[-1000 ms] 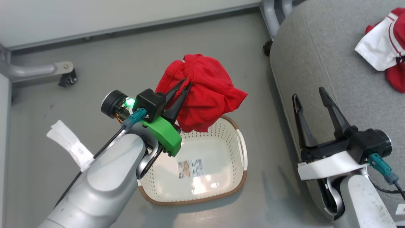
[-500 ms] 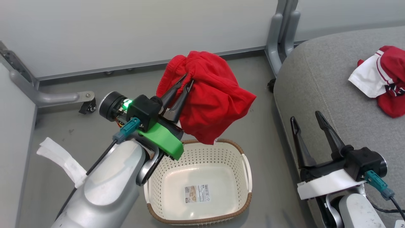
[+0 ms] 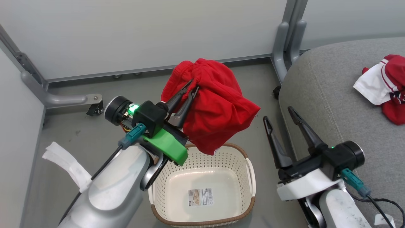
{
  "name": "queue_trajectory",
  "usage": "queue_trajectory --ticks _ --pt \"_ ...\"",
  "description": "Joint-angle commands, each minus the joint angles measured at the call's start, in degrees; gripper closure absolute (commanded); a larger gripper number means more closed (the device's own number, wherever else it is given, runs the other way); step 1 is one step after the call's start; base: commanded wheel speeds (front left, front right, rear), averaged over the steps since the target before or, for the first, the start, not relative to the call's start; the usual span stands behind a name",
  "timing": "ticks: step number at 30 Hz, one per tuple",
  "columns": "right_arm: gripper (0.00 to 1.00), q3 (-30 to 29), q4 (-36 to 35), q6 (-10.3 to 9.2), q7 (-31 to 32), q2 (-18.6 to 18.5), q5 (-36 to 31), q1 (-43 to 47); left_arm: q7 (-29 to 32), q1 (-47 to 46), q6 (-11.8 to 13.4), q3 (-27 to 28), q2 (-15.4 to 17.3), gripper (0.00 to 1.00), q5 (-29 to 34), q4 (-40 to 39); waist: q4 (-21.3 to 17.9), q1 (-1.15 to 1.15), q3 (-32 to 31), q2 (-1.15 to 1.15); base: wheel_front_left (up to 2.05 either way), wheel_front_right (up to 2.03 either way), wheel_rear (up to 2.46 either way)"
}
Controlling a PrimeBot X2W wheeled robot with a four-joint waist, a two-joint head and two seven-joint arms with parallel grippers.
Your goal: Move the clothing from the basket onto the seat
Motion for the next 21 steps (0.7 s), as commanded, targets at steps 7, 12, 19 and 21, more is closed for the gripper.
queue_trajectory --ticks 7,12,19,21 --pt "0.00 6.73 3.62 -0.04 0.00 -2.50 -1.57 -6.69 -0.03 -0.41 -0.49 -0.96 -1.26 1.00 0.93 -0.70 1.32 0.01 0.85 0.00 0.00 0.00 0.00" --pt "0.00 10.55 7.65 -0.04 0.00 -4.20 -1.17 -11.40 -0.03 -1.21 -0.99 -2.17 -2.33 1.00 1.53 -1.19 2.51 0.01 1.86 0.00 0.00 0.00 0.00" --pt "0.00 14.18 14.10 -0.04 0.00 -5.09 -0.15 -16.08 -0.03 -1.81 -1.54 -3.91 -3.64 1.00 1.92 -2.49 3.82 0.01 3.21 0.00 0.00 0.00 0.00" --pt "0.00 15.22 15.88 -0.04 0.00 -5.14 0.28 -17.04 -0.03 -1.79 -1.72 -4.40 -3.87 1.00 1.90 -2.84 4.05 0.01 3.51 0.00 0.00 0.00 0.00"
